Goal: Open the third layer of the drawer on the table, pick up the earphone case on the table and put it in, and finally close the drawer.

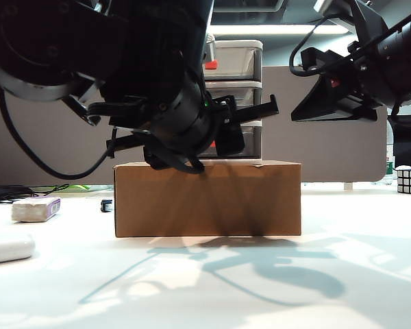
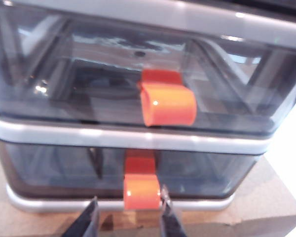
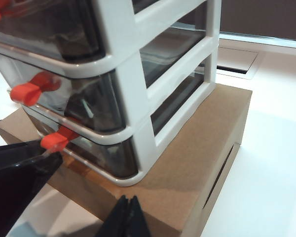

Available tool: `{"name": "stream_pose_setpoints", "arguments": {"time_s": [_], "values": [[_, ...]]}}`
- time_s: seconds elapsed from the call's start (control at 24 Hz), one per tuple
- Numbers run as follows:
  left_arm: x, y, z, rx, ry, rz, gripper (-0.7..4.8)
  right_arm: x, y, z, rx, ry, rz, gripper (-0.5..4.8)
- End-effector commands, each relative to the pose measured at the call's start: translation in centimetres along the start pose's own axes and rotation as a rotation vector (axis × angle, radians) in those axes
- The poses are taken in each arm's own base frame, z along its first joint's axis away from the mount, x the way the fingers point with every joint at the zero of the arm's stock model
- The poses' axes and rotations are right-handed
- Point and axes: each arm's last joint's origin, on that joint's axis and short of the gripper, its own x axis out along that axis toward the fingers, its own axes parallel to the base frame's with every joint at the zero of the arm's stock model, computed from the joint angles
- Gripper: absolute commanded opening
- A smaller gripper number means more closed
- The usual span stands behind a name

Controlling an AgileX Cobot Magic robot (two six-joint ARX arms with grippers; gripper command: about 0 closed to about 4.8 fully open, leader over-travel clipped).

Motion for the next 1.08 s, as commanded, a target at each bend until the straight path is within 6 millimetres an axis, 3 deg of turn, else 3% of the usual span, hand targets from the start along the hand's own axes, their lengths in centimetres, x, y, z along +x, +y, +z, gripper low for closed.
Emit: {"name": "stream_pose_setpoints", "arguments": {"time_s": [0.04,1.08], "values": [[0.2,0.1,0.2,-0.022,0.002,-0.025,1.51,0.0,0.0,0.3,-0.006,-0.018,0.002,-0.05],[1.3,0.0,0.3,0.077,0.001,-0.061,1.52,0.0,0.0,0.1,-0.004,-0.006,0.001,-0.05]]}}
